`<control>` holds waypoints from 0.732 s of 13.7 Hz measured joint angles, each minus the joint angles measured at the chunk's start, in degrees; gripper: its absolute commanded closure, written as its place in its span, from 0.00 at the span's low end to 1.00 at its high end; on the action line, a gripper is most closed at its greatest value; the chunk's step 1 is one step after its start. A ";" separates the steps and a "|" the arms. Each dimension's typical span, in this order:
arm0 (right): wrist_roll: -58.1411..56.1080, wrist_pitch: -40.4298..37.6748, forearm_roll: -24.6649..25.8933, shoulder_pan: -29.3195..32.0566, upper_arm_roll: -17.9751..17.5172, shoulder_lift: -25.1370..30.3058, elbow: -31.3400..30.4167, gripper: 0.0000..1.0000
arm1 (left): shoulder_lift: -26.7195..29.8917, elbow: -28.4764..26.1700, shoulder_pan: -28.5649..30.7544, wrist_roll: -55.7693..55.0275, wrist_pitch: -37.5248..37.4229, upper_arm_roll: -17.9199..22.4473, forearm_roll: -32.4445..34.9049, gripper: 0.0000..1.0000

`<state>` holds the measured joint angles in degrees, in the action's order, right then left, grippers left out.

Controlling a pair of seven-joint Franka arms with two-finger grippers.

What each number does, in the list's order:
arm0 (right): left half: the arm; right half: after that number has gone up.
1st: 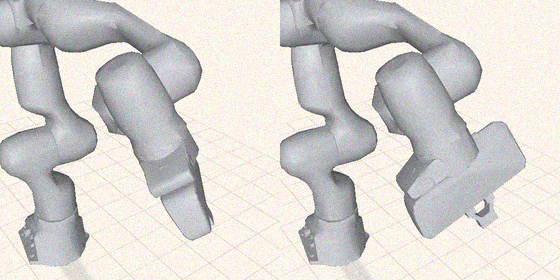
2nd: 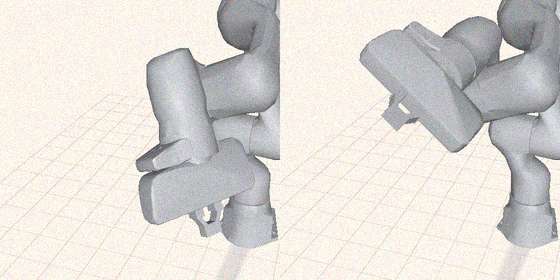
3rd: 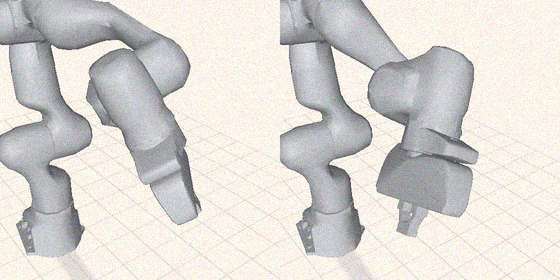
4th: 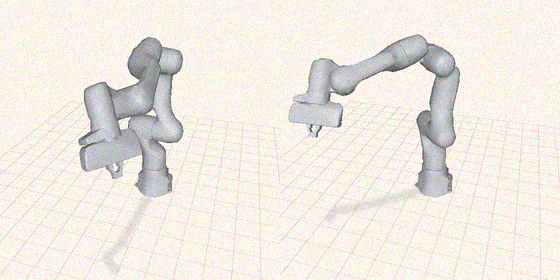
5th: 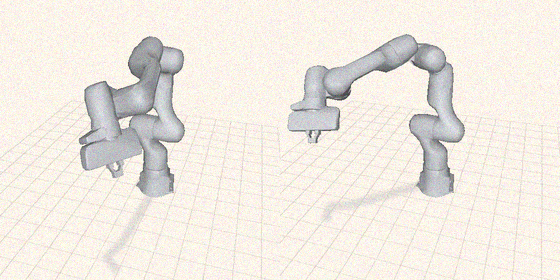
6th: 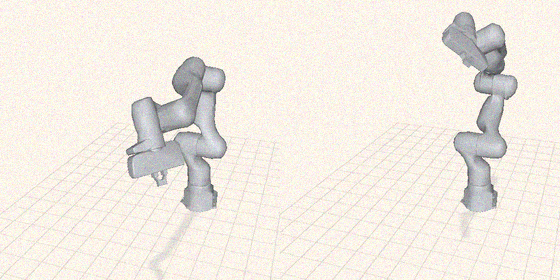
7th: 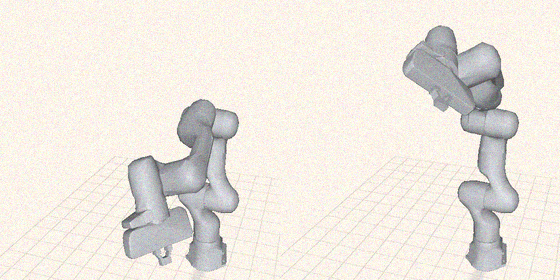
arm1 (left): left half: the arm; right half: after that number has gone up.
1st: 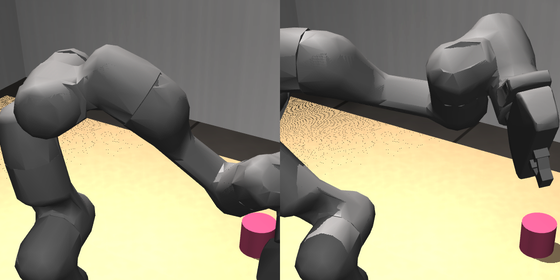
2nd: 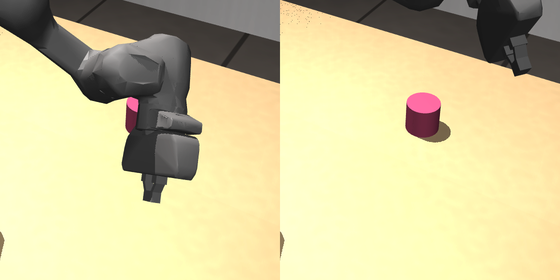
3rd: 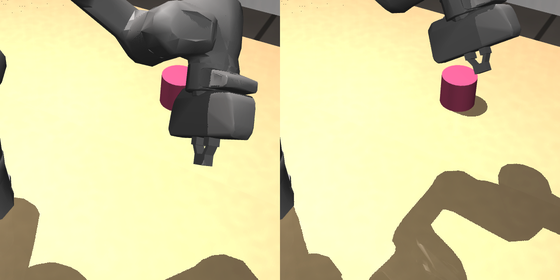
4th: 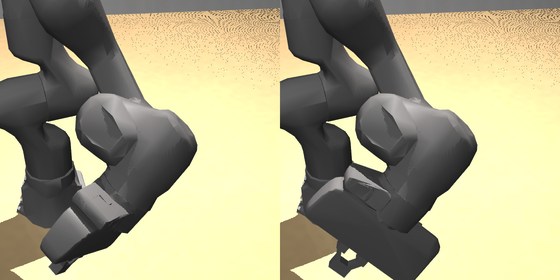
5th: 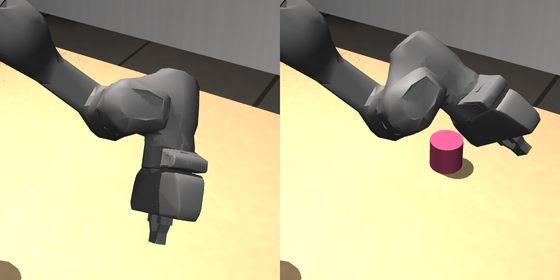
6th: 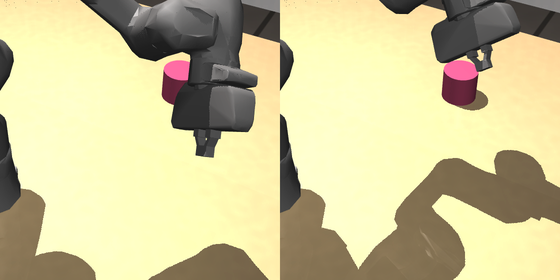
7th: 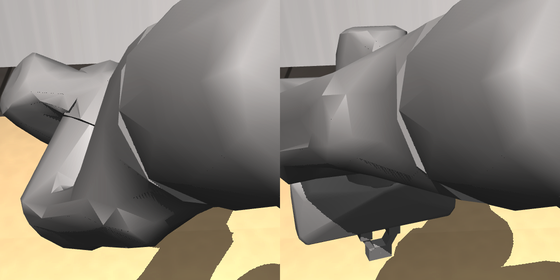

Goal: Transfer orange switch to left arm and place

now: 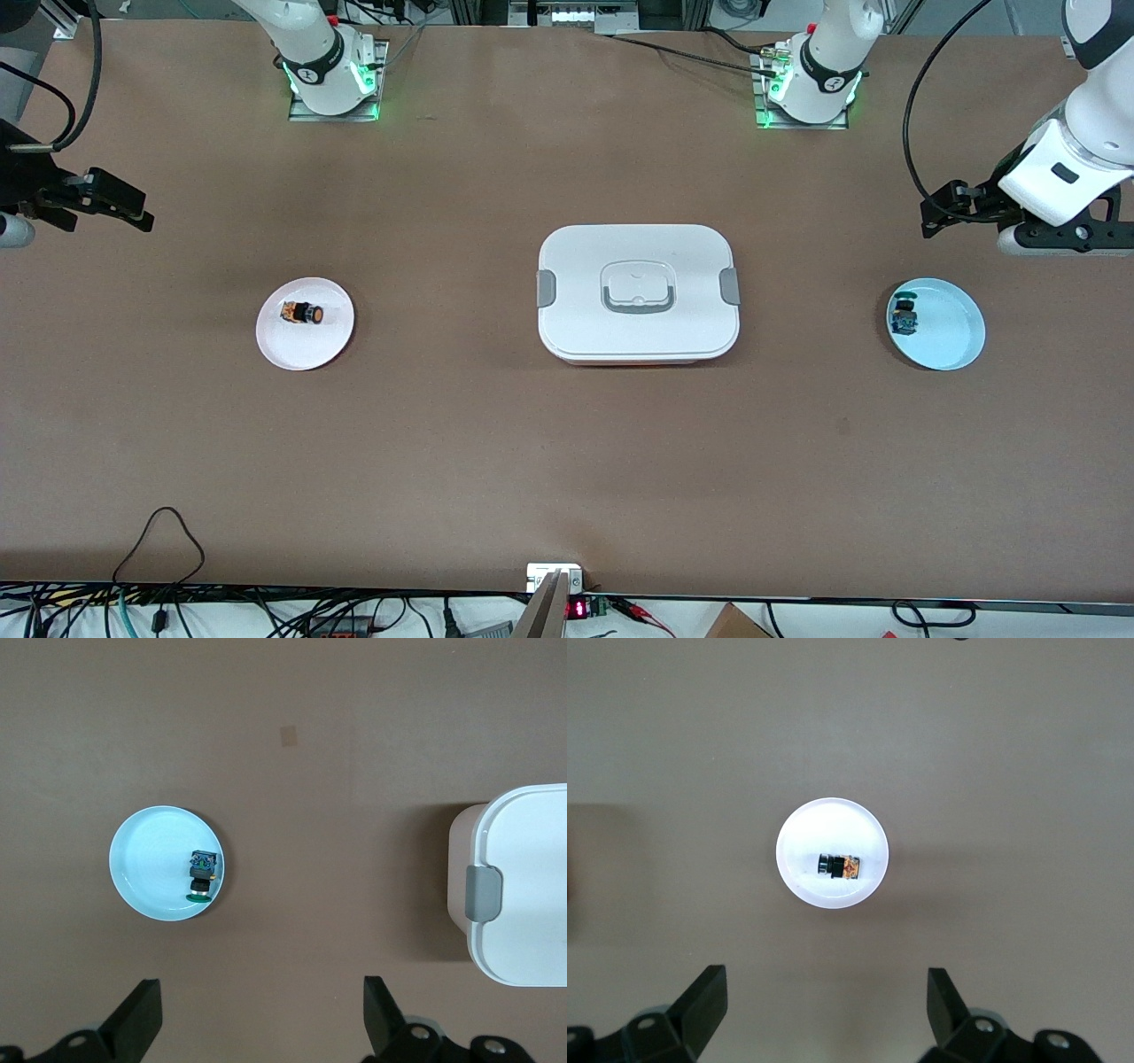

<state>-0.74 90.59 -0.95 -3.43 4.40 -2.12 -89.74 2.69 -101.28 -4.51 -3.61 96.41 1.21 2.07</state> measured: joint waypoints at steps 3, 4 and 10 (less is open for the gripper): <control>0.00 -0.36 0.00 -0.56 -0.02 -1.37 -0.04 0.00 | -1.02 6.29 3.21 1.69 -7.60 0.41 0.50 0.00; 0.00 -0.35 0.00 -0.73 -0.02 -2.02 -0.03 0.00 | -1.12 8.02 4.34 2.49 -9.01 0.56 0.50 0.00; 0.00 -0.34 0.00 -0.81 -0.01 -2.68 0.35 0.00 | -2.08 9.35 4.74 2.85 -10.11 0.04 0.50 0.00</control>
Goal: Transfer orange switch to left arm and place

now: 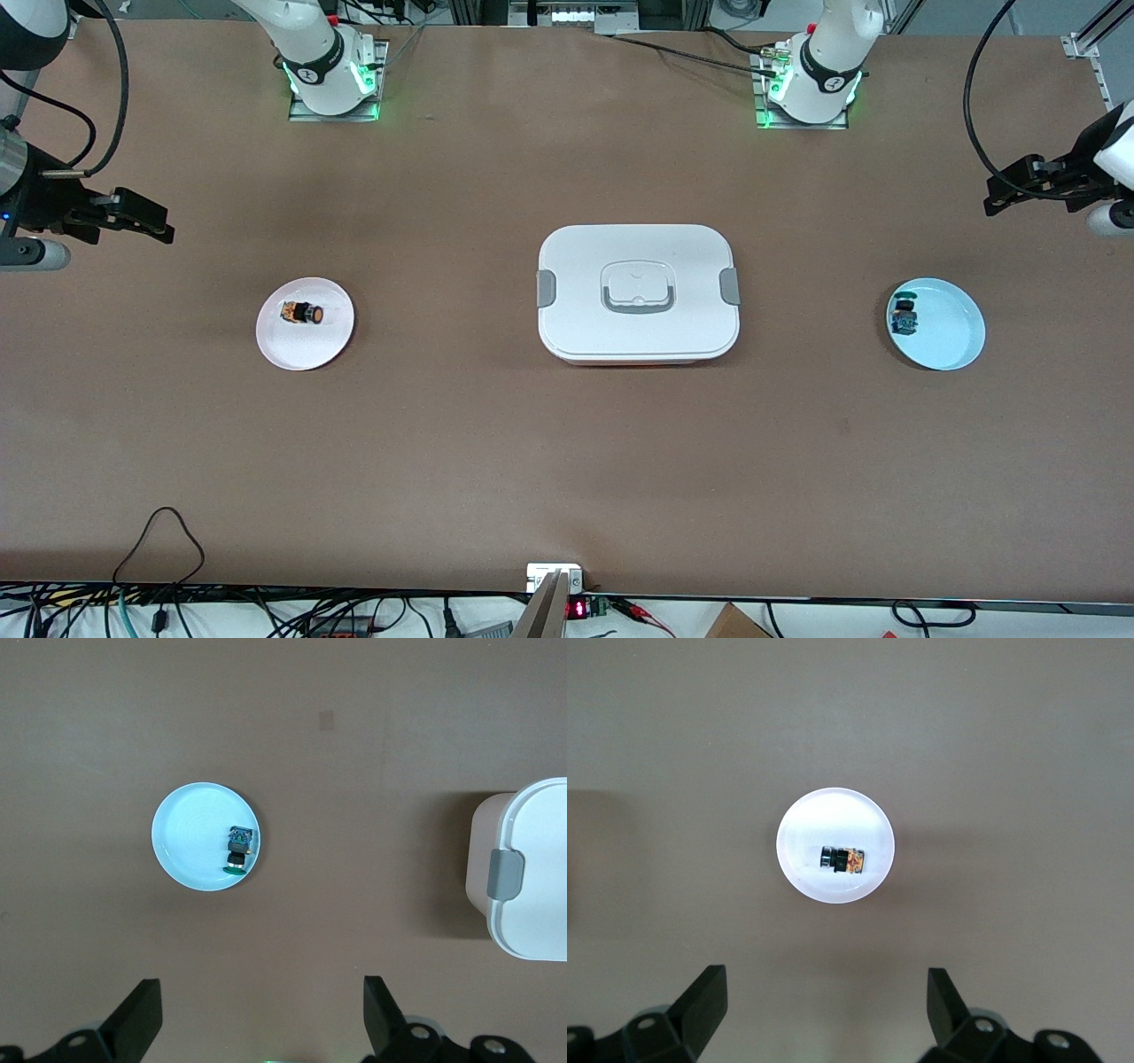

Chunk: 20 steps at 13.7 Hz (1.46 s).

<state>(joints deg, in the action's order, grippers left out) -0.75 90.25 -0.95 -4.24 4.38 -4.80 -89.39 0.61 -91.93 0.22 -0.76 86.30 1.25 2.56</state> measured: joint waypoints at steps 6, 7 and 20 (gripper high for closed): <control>0.00 0.00 0.00 0.00 0.01 0.00 0.02 0.00 | -0.29 0.35 -0.02 0.00 0.00 0.01 0.00 0.00; 0.00 0.00 0.00 0.00 0.02 -0.01 0.02 0.00 | -0.29 0.36 -0.03 0.00 0.00 0.00 0.00 0.00; -0.01 -0.19 0.02 0.26 0.58 -3.02 -0.23 0.00 | -0.30 0.37 -0.04 0.00 0.00 0.00 -0.01 0.00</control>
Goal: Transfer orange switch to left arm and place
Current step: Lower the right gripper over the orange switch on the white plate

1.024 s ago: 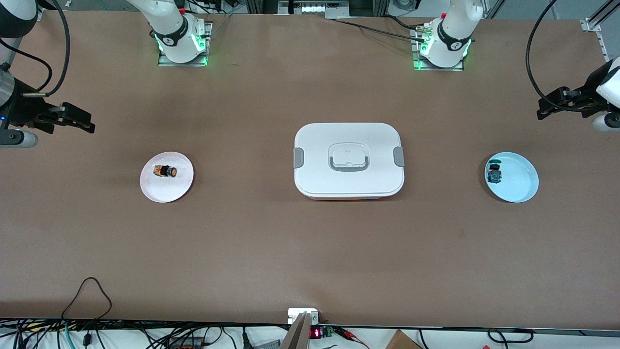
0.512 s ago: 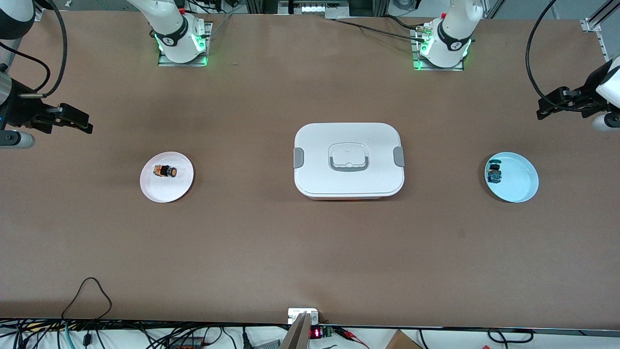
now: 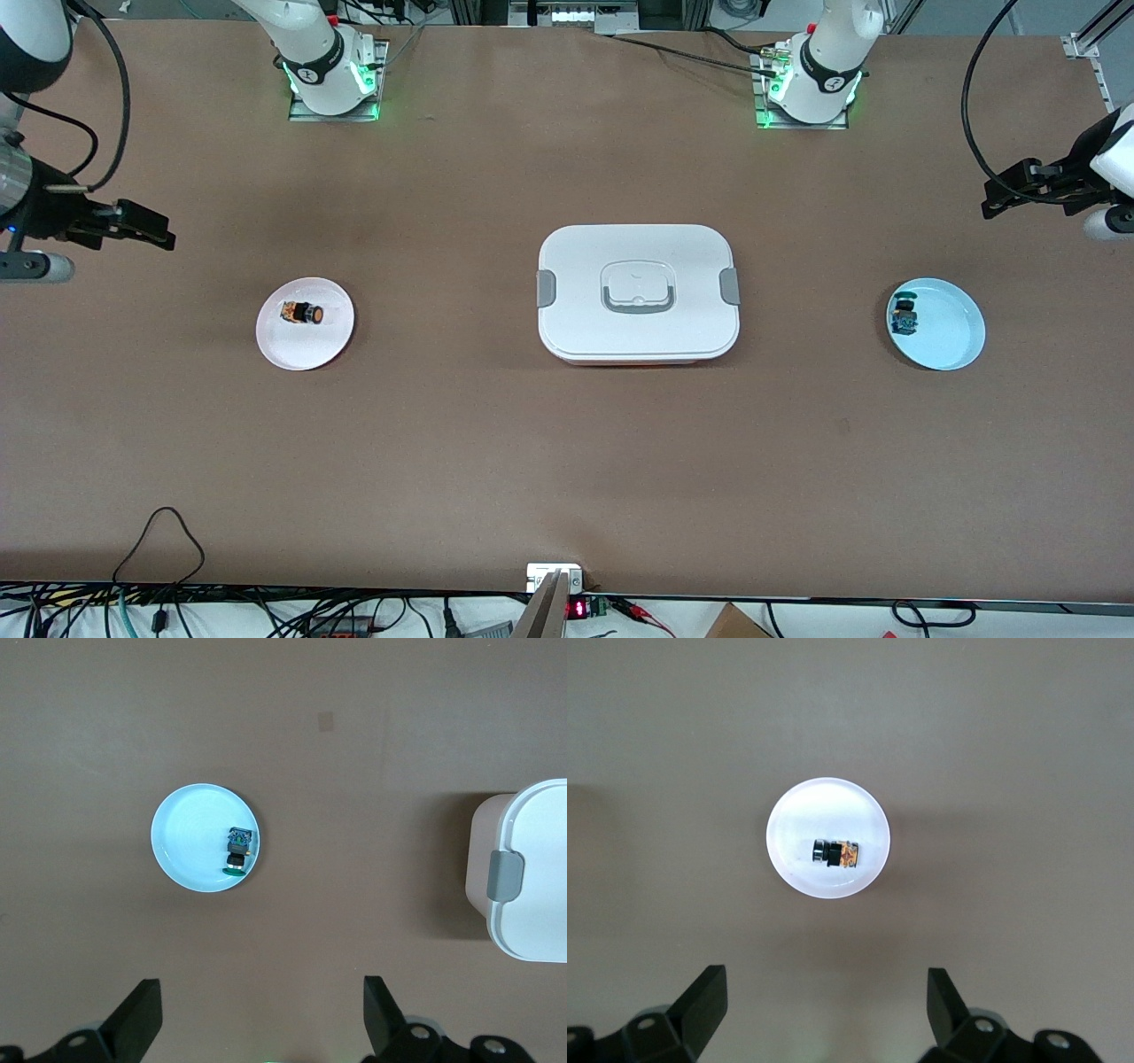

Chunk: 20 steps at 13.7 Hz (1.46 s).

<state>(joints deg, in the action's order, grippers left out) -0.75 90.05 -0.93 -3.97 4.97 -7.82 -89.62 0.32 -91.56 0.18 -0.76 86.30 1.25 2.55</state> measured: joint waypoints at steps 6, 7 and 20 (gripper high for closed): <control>0.03 5.64 -0.01 -1.69 -0.44 -4.63 0.03 0.00 | 0.00 0.01 0.00 0.00 0.00 0.00 0.00 0.00; 0.04 6.71 -0.01 -2.21 -0.49 -5.27 0.03 0.00 | 0.00 0.01 0.00 0.00 0.00 0.00 0.00 0.00; 0.49 34.41 -0.09 -3.33 -0.24 -9.84 -21.76 0.00 | -0.02 0.02 0.00 0.00 -0.02 0.02 0.00 0.00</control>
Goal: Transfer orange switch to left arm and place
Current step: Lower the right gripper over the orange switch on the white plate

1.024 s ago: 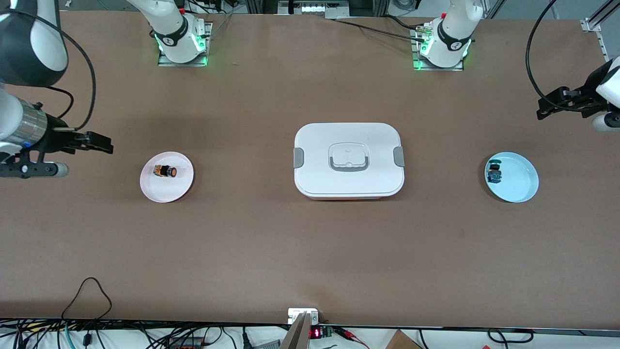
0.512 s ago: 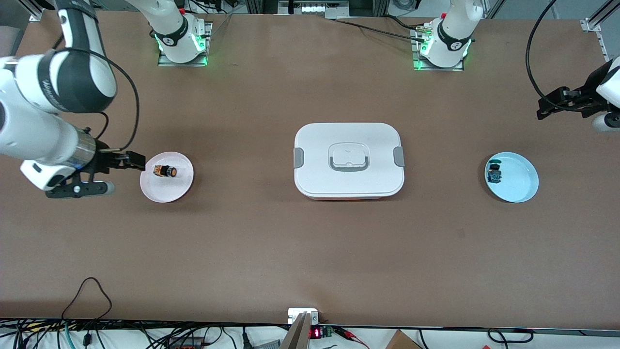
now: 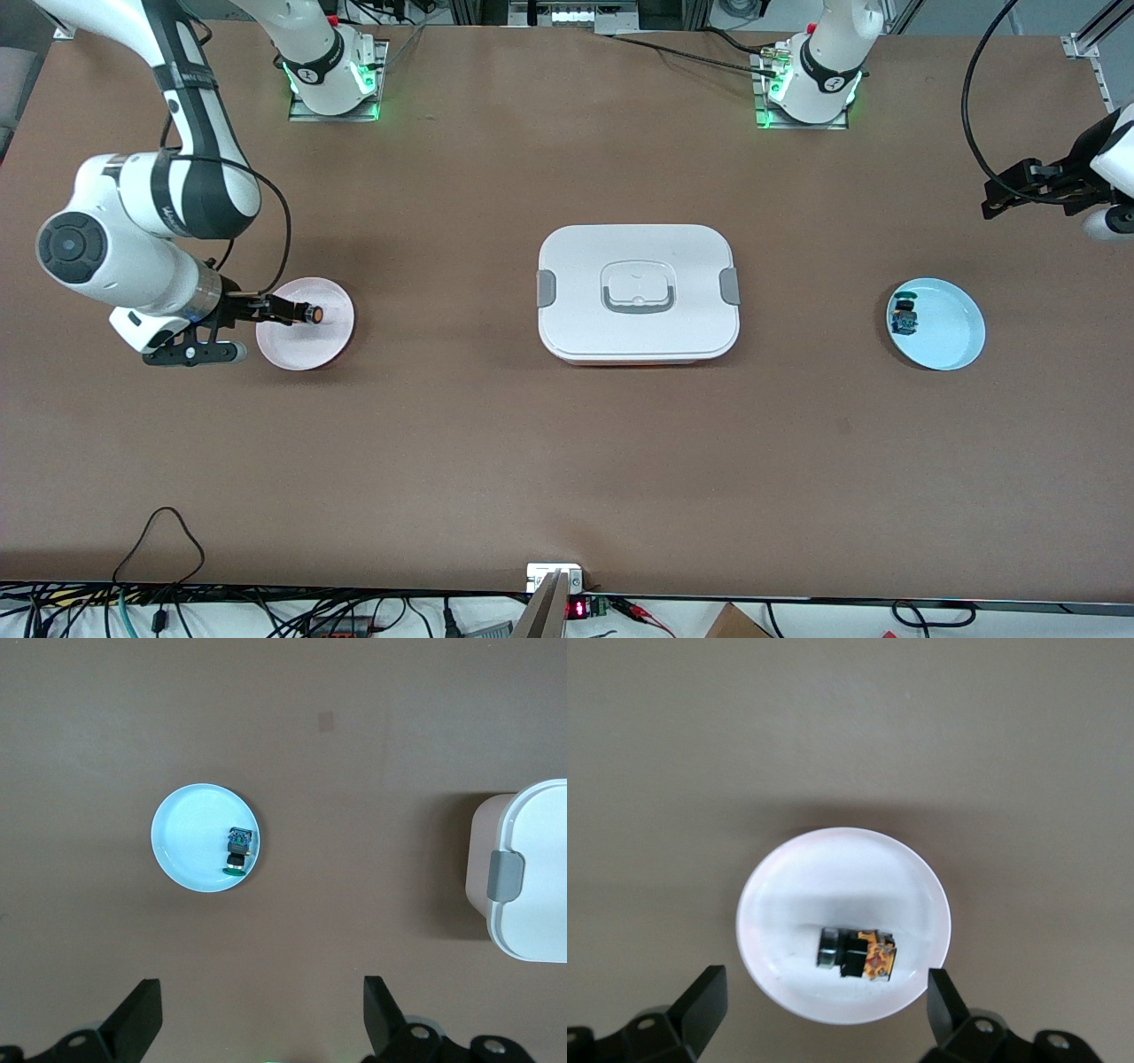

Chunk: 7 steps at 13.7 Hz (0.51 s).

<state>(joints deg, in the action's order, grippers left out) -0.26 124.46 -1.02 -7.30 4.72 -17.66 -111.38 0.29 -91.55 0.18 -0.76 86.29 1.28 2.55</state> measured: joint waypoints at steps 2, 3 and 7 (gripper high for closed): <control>0.00 3.75 -0.03 0.84 0.04 -0.10 -4.11 0.00 | 0.00 0.00 0.00 0.00 -0.03 -0.02 0.00 0.00; 0.02 4.56 -0.26 1.04 0.04 -0.10 -5.28 0.00 | 0.00 0.00 0.00 0.00 -0.04 -0.03 0.00 0.00; 0.07 9.94 -5.15 1.47 0.04 -0.89 -9.08 0.00 | 0.00 0.00 -0.07 0.00 -0.07 -0.06 0.00 0.00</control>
<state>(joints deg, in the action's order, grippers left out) -0.19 134.41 -6.17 -5.83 4.76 -18.55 -120.46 0.29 -91.55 0.11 -0.76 86.21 1.21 2.55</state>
